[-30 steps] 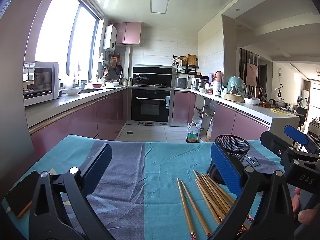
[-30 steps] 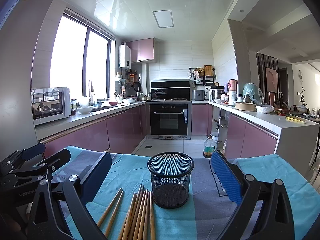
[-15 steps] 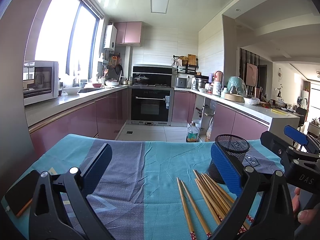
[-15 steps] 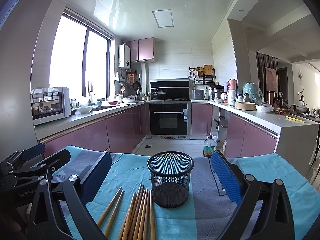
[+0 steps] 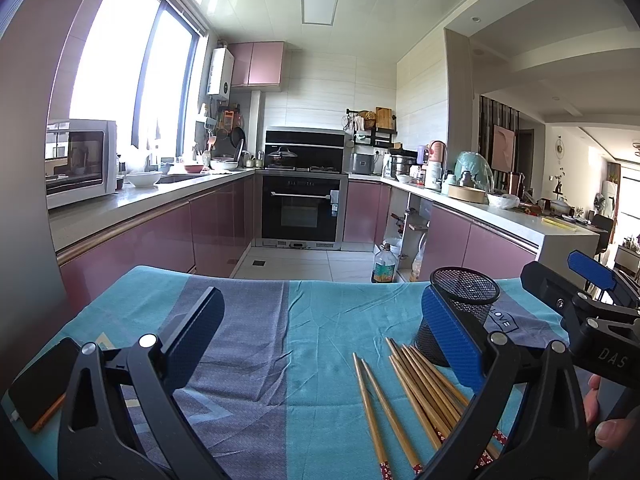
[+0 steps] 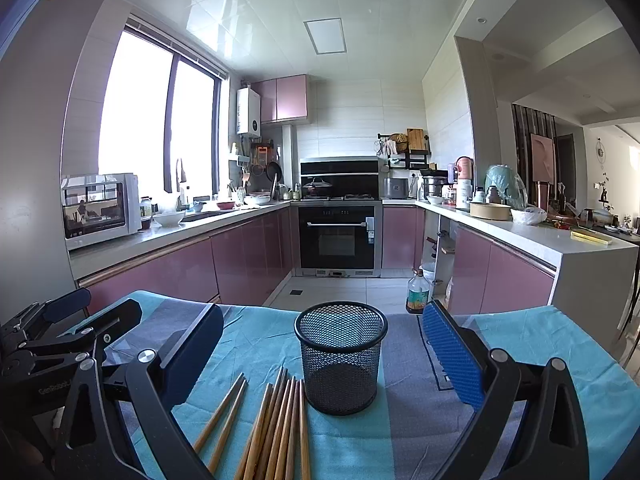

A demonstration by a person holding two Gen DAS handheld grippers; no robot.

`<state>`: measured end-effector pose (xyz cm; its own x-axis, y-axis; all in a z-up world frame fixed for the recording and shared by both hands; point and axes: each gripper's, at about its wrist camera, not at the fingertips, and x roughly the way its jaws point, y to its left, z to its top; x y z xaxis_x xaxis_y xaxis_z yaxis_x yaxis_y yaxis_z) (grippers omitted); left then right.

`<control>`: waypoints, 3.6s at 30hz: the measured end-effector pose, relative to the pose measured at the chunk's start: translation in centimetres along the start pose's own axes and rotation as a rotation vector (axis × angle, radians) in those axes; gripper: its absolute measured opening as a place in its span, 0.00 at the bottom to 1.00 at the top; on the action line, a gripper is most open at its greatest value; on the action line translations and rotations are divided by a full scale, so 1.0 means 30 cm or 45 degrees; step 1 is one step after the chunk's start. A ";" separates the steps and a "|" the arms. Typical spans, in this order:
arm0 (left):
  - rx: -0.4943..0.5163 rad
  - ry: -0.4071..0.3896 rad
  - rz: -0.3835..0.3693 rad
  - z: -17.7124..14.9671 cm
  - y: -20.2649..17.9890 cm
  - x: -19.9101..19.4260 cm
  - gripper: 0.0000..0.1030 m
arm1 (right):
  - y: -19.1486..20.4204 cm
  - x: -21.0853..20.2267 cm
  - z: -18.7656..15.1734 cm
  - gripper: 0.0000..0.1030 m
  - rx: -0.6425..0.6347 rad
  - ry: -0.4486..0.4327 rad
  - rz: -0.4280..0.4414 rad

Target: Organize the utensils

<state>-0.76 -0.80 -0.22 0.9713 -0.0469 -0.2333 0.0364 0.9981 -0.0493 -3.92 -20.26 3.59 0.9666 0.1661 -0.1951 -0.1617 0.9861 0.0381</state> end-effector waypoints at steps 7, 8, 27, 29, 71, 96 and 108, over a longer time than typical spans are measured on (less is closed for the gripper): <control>0.000 0.002 -0.001 -0.001 0.005 0.005 0.94 | 0.001 0.001 -0.001 0.94 0.000 -0.002 -0.003; -0.001 0.002 -0.002 -0.001 0.006 0.004 0.94 | 0.000 0.001 0.000 0.94 0.001 -0.001 -0.002; 0.000 0.013 -0.006 -0.014 -0.001 0.012 0.94 | 0.002 0.005 -0.003 0.94 0.007 0.007 0.003; -0.001 0.014 -0.005 -0.013 0.000 0.012 0.94 | 0.002 0.005 -0.003 0.94 0.007 0.008 0.005; 0.207 0.667 -0.183 -0.188 -0.061 0.320 0.70 | -0.026 0.290 -0.226 0.42 -0.019 0.834 0.169; 0.173 0.792 -0.287 -0.224 -0.071 0.366 0.47 | -0.007 0.333 -0.254 0.25 -0.076 0.890 0.173; 0.157 0.839 -0.356 -0.233 -0.070 0.368 0.46 | -0.011 0.338 -0.252 0.13 -0.066 0.895 0.191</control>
<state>8.24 -3.69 -9.47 0.5797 -0.2762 -0.7666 0.3269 0.9406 -0.0917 4.43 -18.87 -5.83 0.5793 0.2468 -0.7769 -0.3089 0.9484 0.0711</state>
